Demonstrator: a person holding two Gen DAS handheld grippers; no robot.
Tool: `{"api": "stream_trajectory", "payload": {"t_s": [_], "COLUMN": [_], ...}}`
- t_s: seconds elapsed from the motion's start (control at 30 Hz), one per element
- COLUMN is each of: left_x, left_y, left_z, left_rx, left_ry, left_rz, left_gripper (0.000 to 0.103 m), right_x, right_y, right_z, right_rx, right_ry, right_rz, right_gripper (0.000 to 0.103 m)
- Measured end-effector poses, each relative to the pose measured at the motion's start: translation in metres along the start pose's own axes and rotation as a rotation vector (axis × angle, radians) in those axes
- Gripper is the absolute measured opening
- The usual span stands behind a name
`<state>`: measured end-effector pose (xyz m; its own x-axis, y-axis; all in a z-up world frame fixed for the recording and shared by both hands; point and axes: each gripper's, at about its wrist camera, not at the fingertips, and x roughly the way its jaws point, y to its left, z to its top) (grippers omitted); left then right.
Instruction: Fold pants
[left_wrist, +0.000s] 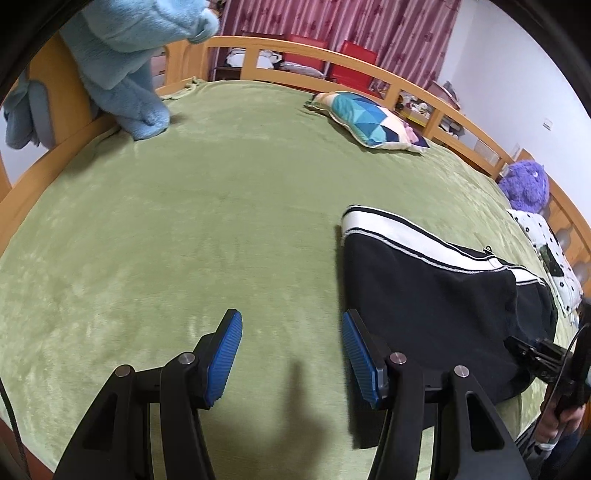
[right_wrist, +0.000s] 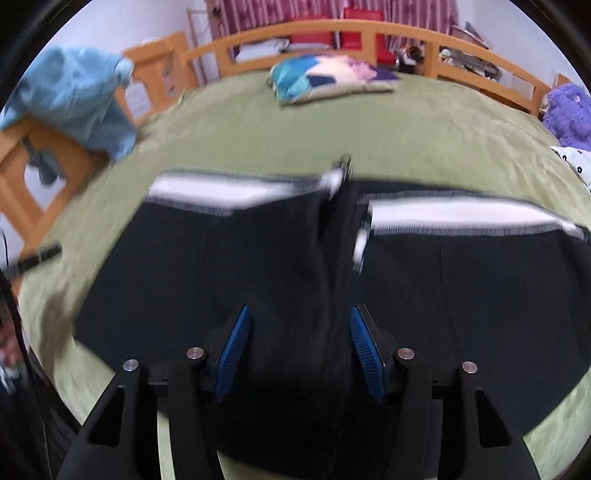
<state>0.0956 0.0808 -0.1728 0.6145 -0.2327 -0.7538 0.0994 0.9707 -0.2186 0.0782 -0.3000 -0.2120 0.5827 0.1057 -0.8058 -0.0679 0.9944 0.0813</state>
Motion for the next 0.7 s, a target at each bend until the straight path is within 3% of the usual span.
{"api": "stream_trajectory", "payload": {"t_s": [0.03, 0.07, 0.17, 0.23, 0.33, 0.37, 0.43, 0.53, 0.63, 0.7], "left_x": [-0.001, -0.003, -0.007, -0.007, -0.002, 0.000, 0.002, 0.007, 0.015, 0.023], "left_y": [-0.003, -0.007, -0.016, -0.022, -0.031, -0.035, -0.042, -0.051, -0.062, -0.071], "left_z": [0.000, -0.001, -0.003, -0.005, -0.009, -0.010, -0.014, -0.016, -0.017, -0.019], "left_rx": [0.006, 0.013, 0.032, 0.041, 0.055, 0.063, 0.084, 0.105, 0.139, 0.174], "left_ry": [-0.001, -0.004, -0.015, -0.009, 0.015, 0.032, 0.044, 0.050, 0.066, 0.068], "left_rz": [-0.001, -0.001, -0.010, -0.018, -0.033, -0.039, -0.049, -0.069, -0.095, -0.049], "left_gripper": [0.054, 0.054, 0.054, 0.054, 0.054, 0.054, 0.054, 0.054, 0.054, 0.054], "right_x": [0.000, -0.007, -0.042, -0.049, -0.021, -0.015, -0.018, -0.036, -0.053, -0.063], "right_y": [0.001, 0.000, -0.022, -0.030, -0.026, -0.026, -0.028, -0.040, -0.059, -0.082], "right_z": [-0.004, -0.008, -0.010, -0.017, -0.030, -0.034, -0.036, -0.032, -0.032, -0.037], "right_rx": [-0.008, -0.004, 0.131, 0.170, 0.122, 0.119, 0.121, 0.161, 0.164, 0.182], "right_ry": [-0.008, -0.033, -0.117, -0.118, -0.015, 0.003, -0.013, -0.070, -0.116, -0.134], "right_rz": [-0.008, 0.010, 0.206, 0.249, 0.142, 0.142, 0.160, 0.158, 0.104, 0.023], "right_gripper": [0.020, 0.018, 0.017, 0.018, 0.022, 0.023, 0.026, 0.056, 0.057, 0.057]}}
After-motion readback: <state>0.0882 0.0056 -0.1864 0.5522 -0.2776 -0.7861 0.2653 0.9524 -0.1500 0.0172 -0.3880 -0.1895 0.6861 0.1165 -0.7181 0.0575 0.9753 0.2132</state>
